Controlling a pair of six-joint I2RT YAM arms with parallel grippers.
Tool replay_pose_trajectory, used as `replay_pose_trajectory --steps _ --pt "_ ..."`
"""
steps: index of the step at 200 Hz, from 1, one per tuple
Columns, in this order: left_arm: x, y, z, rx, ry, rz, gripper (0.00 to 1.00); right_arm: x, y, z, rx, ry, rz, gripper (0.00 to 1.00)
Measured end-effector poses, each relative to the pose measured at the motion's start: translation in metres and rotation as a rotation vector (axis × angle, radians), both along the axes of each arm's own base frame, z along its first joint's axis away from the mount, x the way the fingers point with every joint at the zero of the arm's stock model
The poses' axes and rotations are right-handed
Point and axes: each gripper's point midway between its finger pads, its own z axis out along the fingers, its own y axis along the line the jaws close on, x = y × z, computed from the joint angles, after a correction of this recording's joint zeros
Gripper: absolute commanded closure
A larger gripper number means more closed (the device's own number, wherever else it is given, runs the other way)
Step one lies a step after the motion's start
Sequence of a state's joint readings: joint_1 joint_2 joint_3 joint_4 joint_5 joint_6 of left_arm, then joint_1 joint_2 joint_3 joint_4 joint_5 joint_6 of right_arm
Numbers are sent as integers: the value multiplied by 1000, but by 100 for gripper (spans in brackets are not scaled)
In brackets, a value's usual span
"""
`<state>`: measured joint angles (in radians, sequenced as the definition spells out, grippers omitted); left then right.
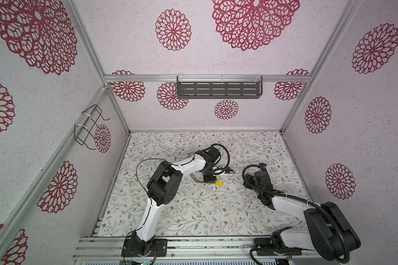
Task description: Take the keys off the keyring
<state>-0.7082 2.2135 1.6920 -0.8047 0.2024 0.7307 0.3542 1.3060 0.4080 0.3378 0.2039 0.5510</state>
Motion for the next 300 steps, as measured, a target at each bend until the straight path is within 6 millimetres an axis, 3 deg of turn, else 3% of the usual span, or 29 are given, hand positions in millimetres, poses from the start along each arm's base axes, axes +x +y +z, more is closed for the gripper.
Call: replay_pose_trajectory --steps 54,101,197,253,300 --pt "-1 -1 -5 9 3 -4 79 0 1 0 3 1 4 37" --pt "5 1 -3 25 -24 0 100 0 2 0 5 2 7 37" --pt "19 10 1 84 -81 89 100 -1 3 0 11 4 14 37" --pt "55 8 34 71 -189 313 100 -1 4 0 12 5 17 37" --pt "52 13 48 23 -202 401 100 0 2 0 8 3 11 38"
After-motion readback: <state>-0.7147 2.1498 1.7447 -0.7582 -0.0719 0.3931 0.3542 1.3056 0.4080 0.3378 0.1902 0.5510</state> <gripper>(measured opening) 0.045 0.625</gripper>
